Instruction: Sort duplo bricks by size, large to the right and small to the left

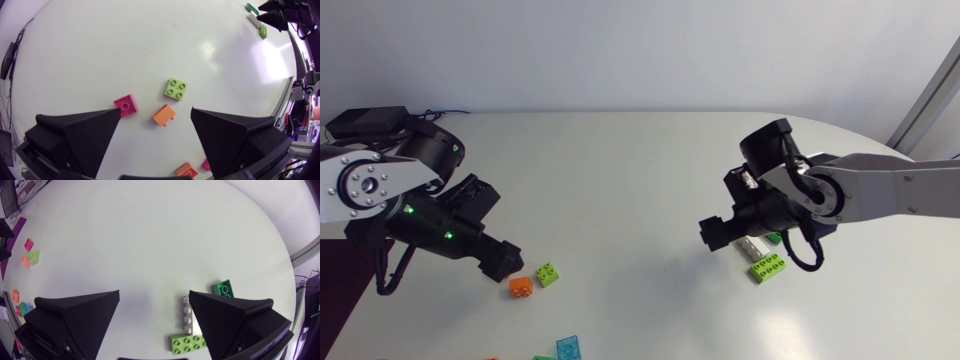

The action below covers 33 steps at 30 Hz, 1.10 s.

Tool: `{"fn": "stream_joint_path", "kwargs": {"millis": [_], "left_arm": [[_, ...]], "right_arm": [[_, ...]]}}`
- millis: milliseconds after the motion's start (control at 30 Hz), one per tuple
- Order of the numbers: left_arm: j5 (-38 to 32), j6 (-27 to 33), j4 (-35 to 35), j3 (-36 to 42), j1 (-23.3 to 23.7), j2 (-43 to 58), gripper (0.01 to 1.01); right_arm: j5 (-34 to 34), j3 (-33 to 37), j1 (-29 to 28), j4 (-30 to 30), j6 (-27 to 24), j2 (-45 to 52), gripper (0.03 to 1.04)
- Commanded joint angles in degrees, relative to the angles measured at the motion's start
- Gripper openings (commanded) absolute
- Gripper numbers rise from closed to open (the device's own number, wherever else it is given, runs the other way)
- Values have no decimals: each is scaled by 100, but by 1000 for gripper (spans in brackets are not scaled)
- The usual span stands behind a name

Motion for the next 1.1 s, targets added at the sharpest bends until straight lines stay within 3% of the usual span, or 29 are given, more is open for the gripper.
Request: {"fn": "stream_joint_path", "kwargs": {"millis": [0,200,333,600,1067], "left_arm": [[-121,-3,150,-153,235,225,975],[-349,128,889,-328,631,700,975],[-604,58,1223,-355,631,1139,975],[-639,49,1363,-522,675,1315,974],[-613,-241,1363,-706,-187,1113,974]], "right_arm": [[-17,-215,88,-50,192,95,998],[-17,-268,105,-41,218,60,998],[-17,-285,132,-50,236,16,998],[-17,-400,141,-59,227,-81,998],[-17,-444,167,-41,262,-107,998]]}}
